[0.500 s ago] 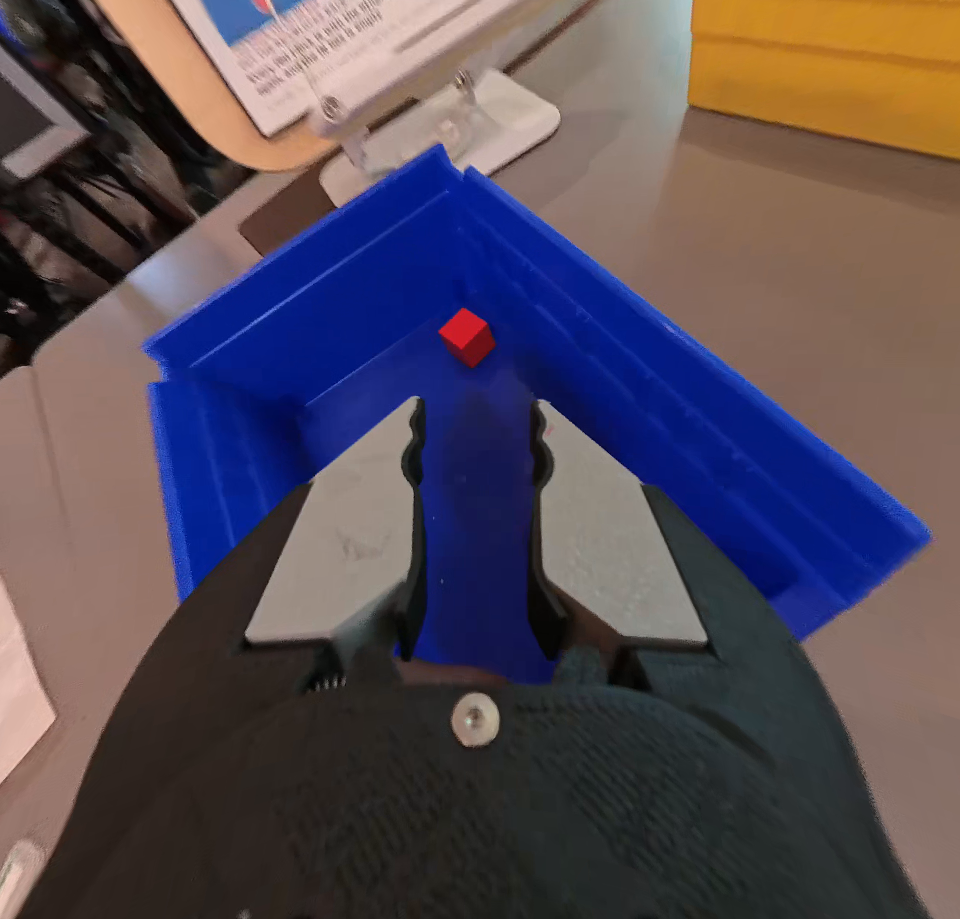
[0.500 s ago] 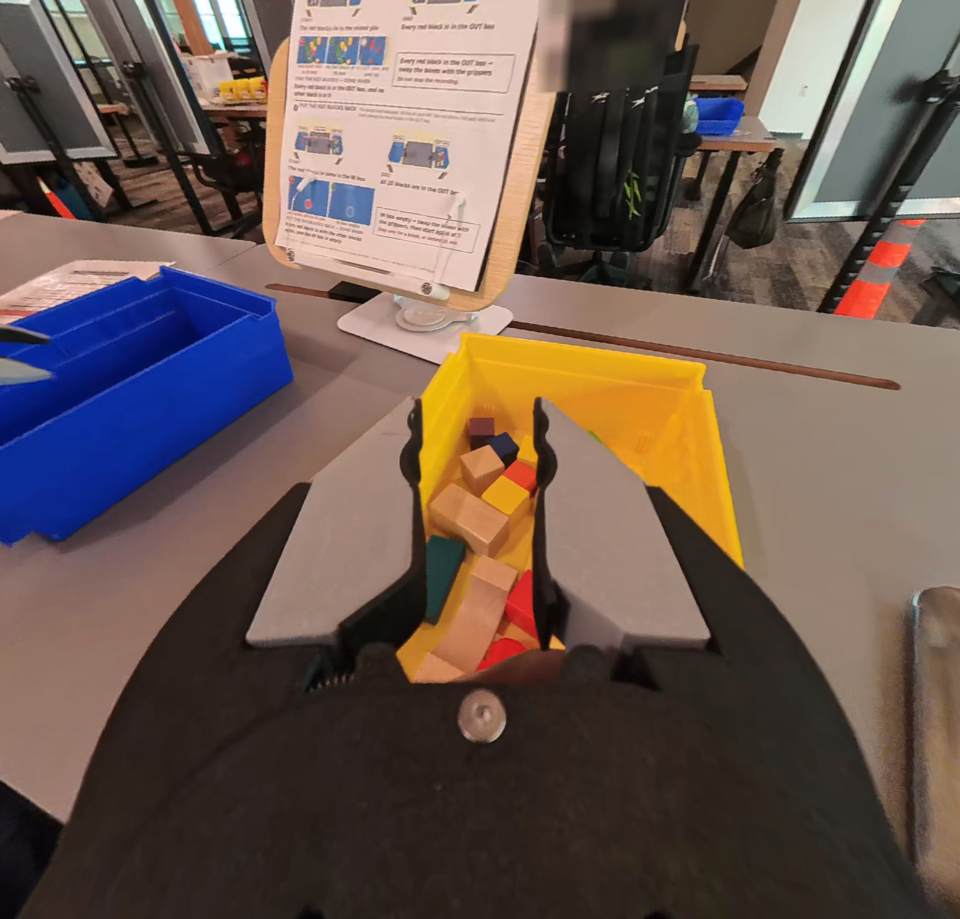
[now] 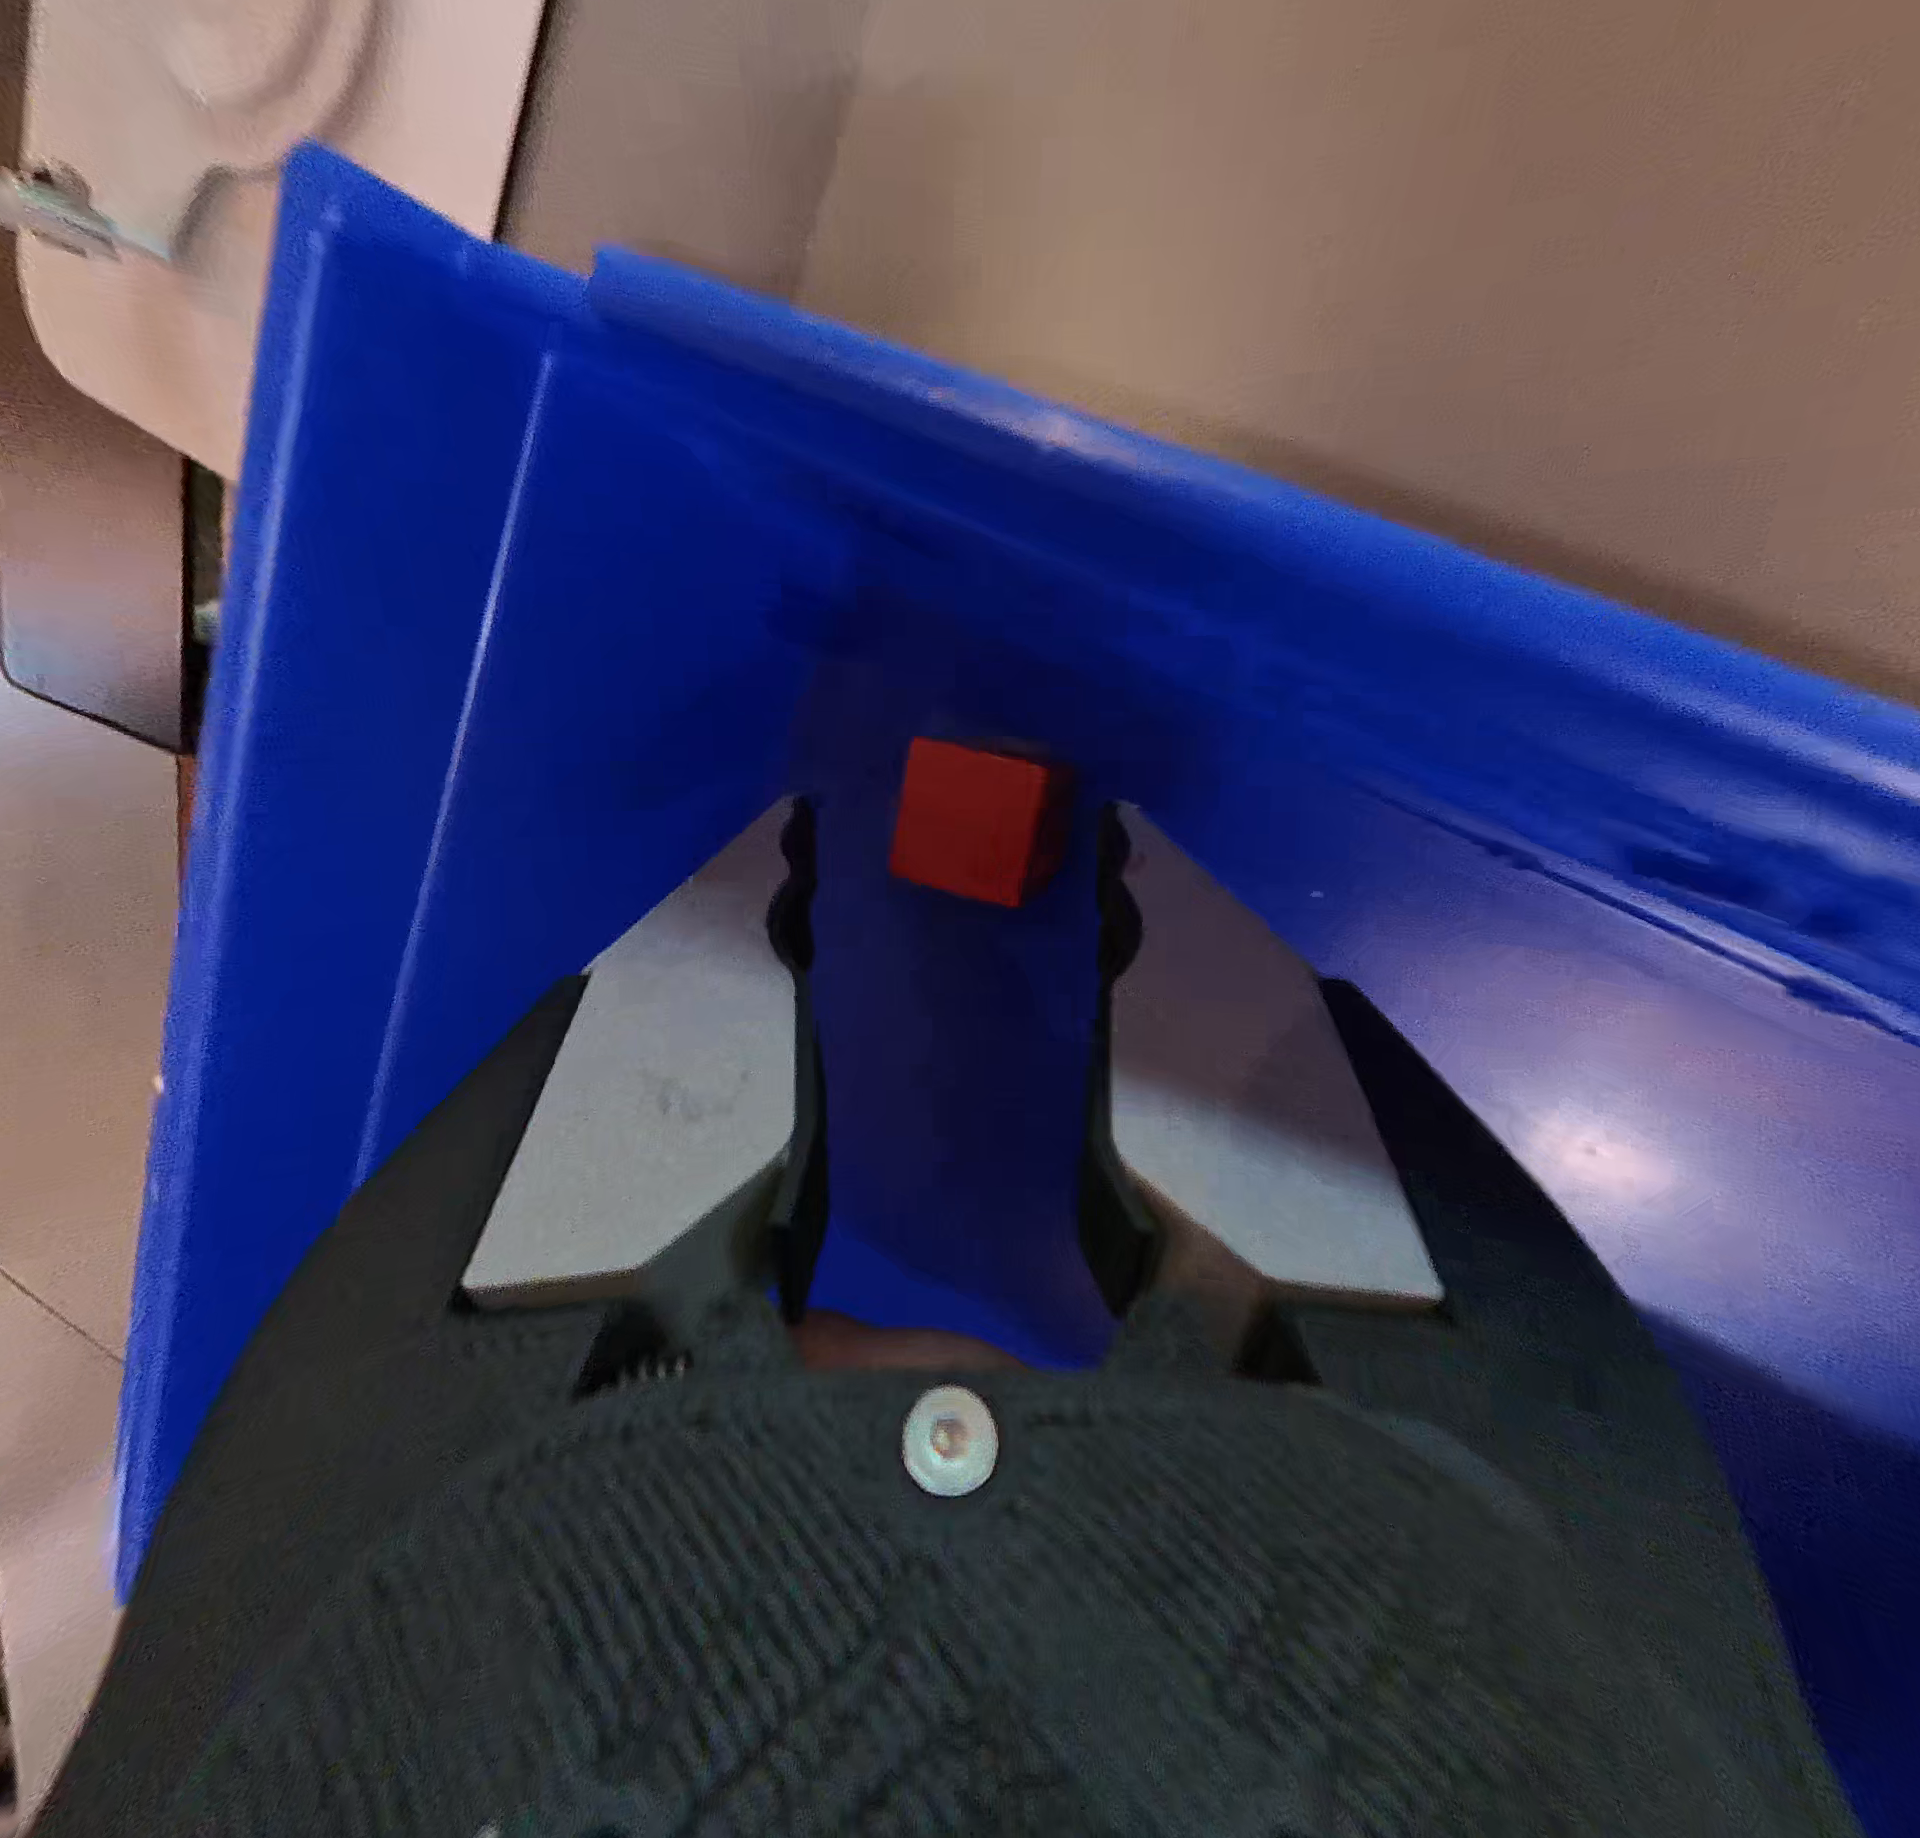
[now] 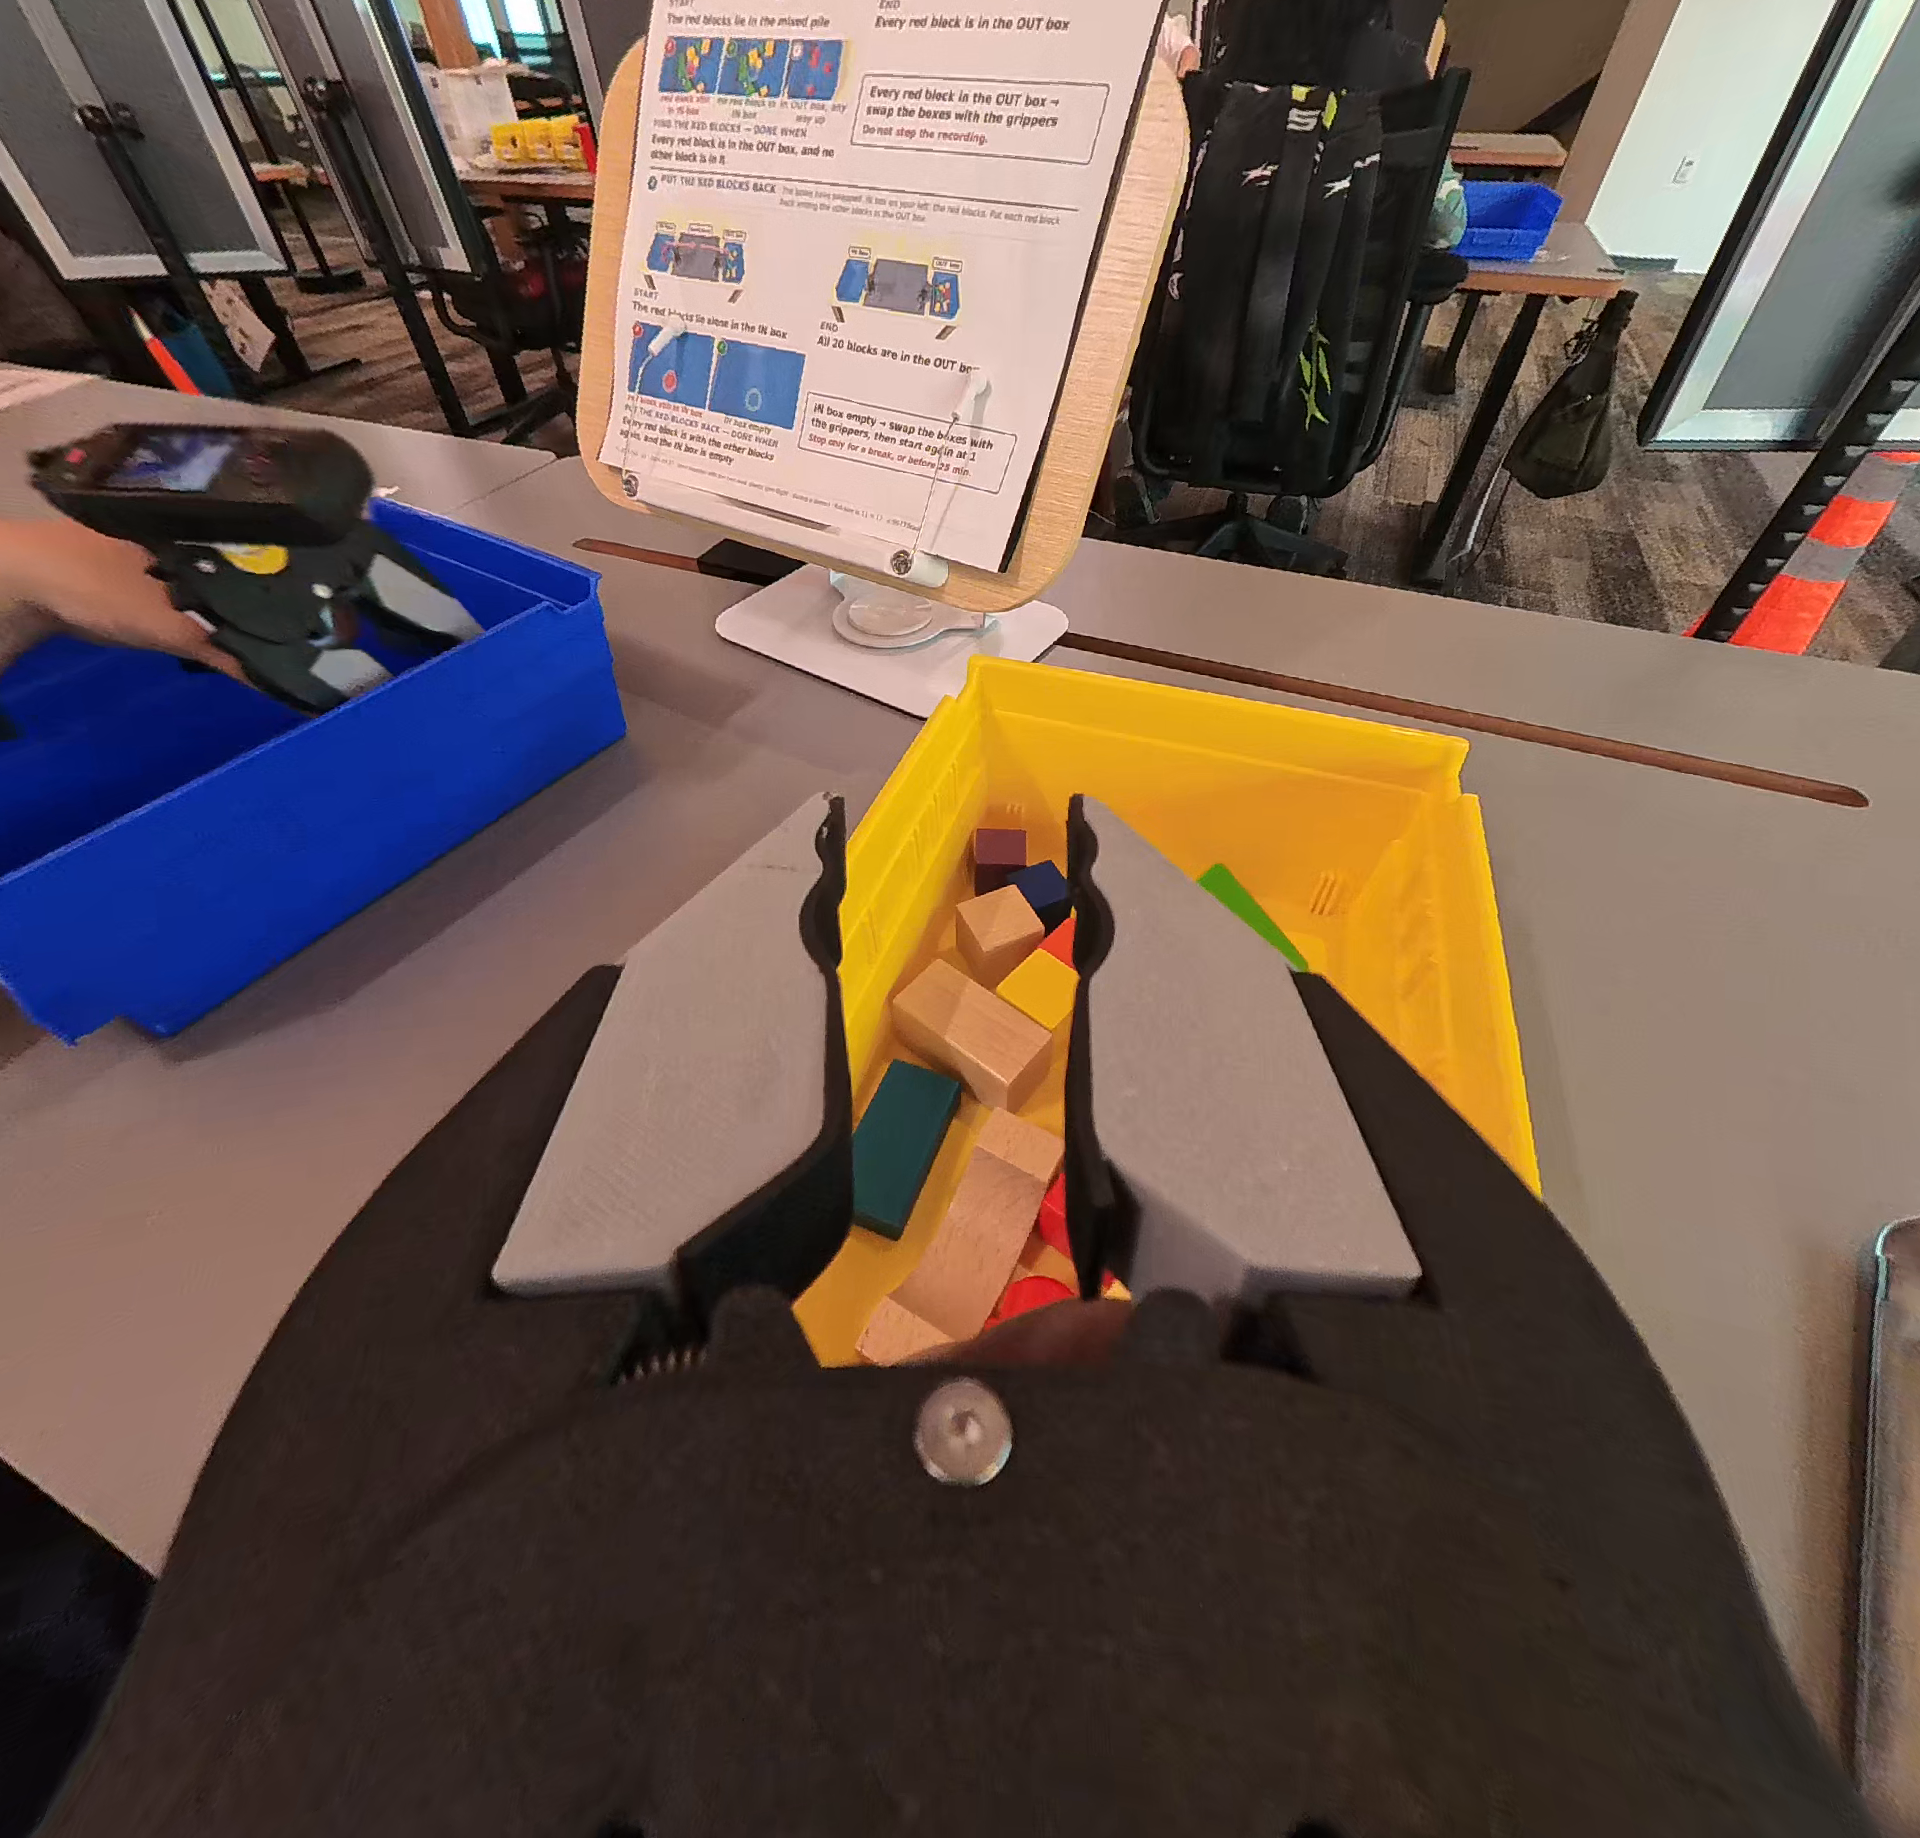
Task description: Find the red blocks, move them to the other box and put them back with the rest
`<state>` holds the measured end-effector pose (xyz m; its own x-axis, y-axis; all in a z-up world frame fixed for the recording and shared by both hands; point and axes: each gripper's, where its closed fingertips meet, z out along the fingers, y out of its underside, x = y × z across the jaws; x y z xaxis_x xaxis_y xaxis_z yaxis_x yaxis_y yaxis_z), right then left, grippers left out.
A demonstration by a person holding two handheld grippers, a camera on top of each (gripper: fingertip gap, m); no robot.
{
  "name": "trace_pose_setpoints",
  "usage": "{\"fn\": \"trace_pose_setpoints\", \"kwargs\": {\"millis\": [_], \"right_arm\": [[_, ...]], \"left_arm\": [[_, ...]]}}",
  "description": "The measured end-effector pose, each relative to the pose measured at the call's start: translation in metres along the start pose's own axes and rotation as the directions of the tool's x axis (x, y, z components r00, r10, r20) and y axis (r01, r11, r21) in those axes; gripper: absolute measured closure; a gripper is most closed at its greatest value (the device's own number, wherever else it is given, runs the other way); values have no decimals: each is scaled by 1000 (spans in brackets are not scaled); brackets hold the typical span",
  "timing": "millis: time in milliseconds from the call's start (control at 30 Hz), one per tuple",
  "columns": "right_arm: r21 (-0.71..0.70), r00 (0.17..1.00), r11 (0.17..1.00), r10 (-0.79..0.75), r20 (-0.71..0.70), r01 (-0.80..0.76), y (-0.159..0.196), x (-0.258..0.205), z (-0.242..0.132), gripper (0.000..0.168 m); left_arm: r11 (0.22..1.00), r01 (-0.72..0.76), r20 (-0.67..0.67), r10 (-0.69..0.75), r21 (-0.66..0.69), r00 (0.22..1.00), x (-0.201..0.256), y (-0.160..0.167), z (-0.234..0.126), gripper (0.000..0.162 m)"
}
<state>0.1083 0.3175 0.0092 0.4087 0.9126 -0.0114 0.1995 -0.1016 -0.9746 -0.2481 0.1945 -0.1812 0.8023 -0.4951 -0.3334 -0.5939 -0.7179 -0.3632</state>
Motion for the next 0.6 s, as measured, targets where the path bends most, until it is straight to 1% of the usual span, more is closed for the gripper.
{"fn": "trace_pose_setpoints", "kwargs": {"millis": [33, 67, 100, 167, 200, 233, 300, 333, 367, 400, 433, 467, 500, 533, 567, 600], "right_arm": [[2, 1000, 1000, -1, 2, 1, 0, 0, 0, 128], [4, 1000, 1000, -2, 4, 2, -1, 0, -1, 128], [5, 1000, 1000, -3, 4, 3, -1, 0, -2, 128], [9, 1000, 1000, -2, 7, 2, -2, 0, -3, 128], [12, 1000, 1000, 0, 11, 0, -3, 0, -5, 128], [16, 1000, 1000, 2, 17, -2, -4, -1, -6, 128], [23, 999, 1000, 6, 41, -7, -6, -7, -9, 129], [25, 998, 1000, 8, 64, -10, -7, -12, -10, 129], [25, 995, 1000, 11, 94, -14, -7, -20, -10, 128], [22, 991, 1000, 18, 136, -21, -8, -29, -11, 128], [18, 982, 999, 27, 189, -32, -8, -42, -11, 128], [17, 966, 999, 39, 255, -45, -9, -58, -11, 127], [15, 943, 998, 48, 328, -56, -11, -77, -12, 127], [7, 914, 998, 52, 401, -60, -11, -96, -12, 125], [-2, 884, 998, 53, 465, -59, -10, -116, -13, 123], [-8, 854, 998, 53, 517, -57, -10, -135, -13, 121]], "left_arm": [[1000, 22, -15, -22, 6, 1000, -1, -2, 4, 120], [999, 50, -39, -49, 14, 998, 0, -4, 7, 124], [997, 74, -51, -73, 12, 996, 0, -4, 9, 131], [996, 92, -42, -91, 15, 995, -1, -5, 9, 132], [998, 67, -16, -67, 9, 998, -1, -3, 7, 132], [1000, 28, 41, -27, -6, 999, -4, 0, 4, 133], [999, -26, 236, 30, -19, 971, -23, 4, -12, 134], [999, -37, 339, 34, 2, 940, -32, 1, -27, 134], [998, -47, 435, 20, 51, 900, -39, -6, -48, 134], [990, -66, 507, -5, 121, 862, -40, -15, -72, 134], [974, -98, 542, -28, 202, 840, -32, -28, -96, 134], [943, -156, 557, -35, 293, 830, -17, -44, -121, 135], [895, -236, 572, -25, 378, 820, 4, -61, -146, 135], [843, -316, 594, -5, 436, 805, 28, -77, -169, 135], [799, -384, 624, 15, 462, 782, 51, -90, -188, 135], [773, -433, 658, 26, 463, 752, 71, -100, -203, 135]]}}
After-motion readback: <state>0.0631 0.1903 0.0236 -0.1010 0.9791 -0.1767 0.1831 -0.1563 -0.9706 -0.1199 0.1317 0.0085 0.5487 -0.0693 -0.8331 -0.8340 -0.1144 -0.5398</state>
